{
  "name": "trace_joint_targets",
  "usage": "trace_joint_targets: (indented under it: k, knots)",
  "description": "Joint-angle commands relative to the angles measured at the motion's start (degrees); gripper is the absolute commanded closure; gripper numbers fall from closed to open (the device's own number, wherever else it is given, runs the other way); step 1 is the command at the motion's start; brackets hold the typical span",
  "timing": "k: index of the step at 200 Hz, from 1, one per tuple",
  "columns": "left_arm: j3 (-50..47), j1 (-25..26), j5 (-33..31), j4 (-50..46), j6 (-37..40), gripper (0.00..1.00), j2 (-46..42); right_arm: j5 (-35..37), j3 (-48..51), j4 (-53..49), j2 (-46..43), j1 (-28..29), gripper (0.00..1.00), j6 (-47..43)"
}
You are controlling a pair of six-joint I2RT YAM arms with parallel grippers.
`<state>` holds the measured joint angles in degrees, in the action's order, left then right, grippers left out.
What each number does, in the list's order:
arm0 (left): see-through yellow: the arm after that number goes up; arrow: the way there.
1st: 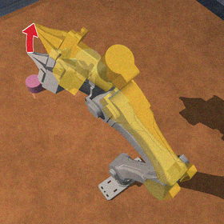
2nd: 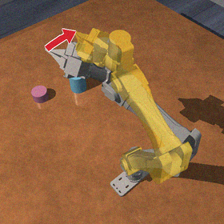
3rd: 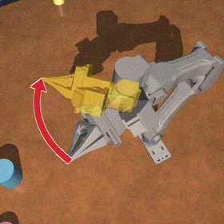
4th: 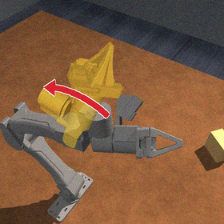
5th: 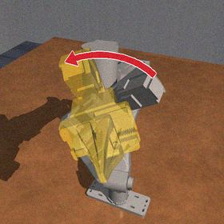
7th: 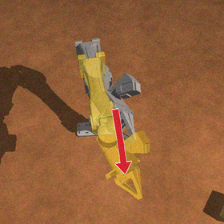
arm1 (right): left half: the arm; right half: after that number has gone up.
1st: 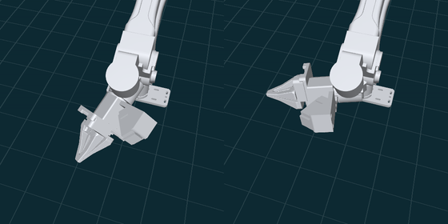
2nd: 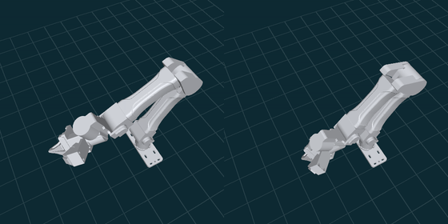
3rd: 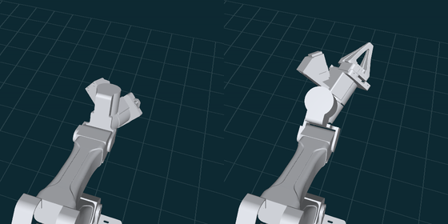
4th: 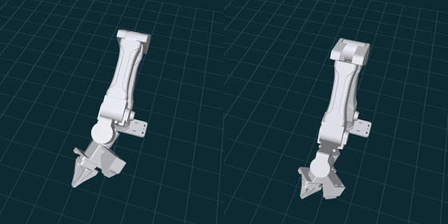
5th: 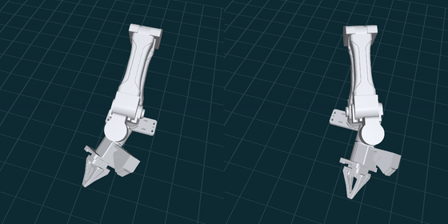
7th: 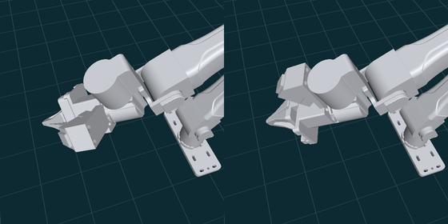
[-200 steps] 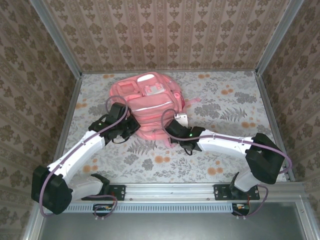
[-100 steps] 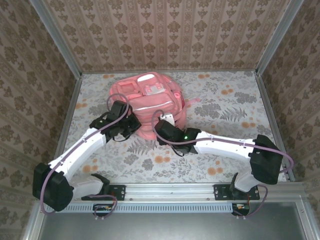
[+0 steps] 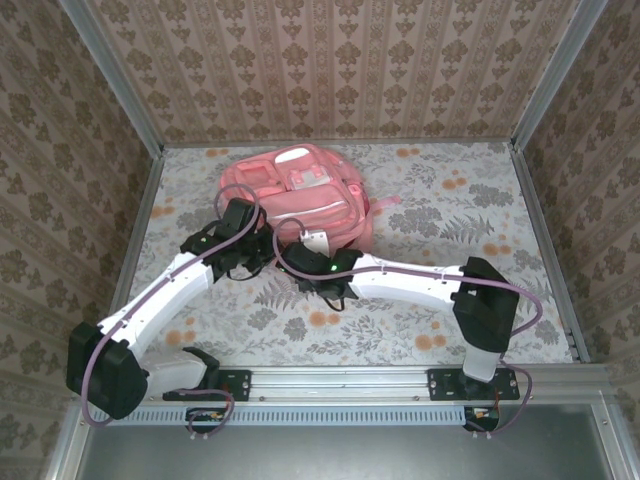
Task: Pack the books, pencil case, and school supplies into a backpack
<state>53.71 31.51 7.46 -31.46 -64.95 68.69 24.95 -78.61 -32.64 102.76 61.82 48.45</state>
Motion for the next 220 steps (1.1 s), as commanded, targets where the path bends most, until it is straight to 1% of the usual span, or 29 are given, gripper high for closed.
trace_joint_targets:
  k: [1, 82, 115, 162, 213, 220]
  knots:
    - [3.4, 0.13, -1.05, 4.22, -0.71, 1.0, -0.05, 2.3, -2.77, -3.64, 2.18, 0.41, 0.74, 1.89]
    - [2.58, 0.15, -0.7, 4.83, -1.26, 1.0, -0.04, 1.16, -4.48, -2.35, 3.15, 0.23, 0.74, 2.0]
    - [2.53, 0.31, -0.43, 5.16, -1.41, 1.0, 0.06, 0.61, -4.62, -1.63, 3.89, -0.26, 0.66, 2.82]
    - [2.19, 0.57, -0.25, 5.48, -1.69, 1.0, -0.13, 0.65, -4.67, 0.38, 4.74, -1.59, 0.78, 3.36]
    - [2.29, 0.66, -0.68, 5.12, -1.42, 1.0, -0.3, 3.02, -4.5, -1.79, 5.25, -2.93, 0.74, 3.6]
    - [2.36, 0.58, -0.78, 4.97, -1.33, 1.0, -0.38, 3.56, -4.2, -2.24, 4.93, -3.09, 0.72, 3.62]
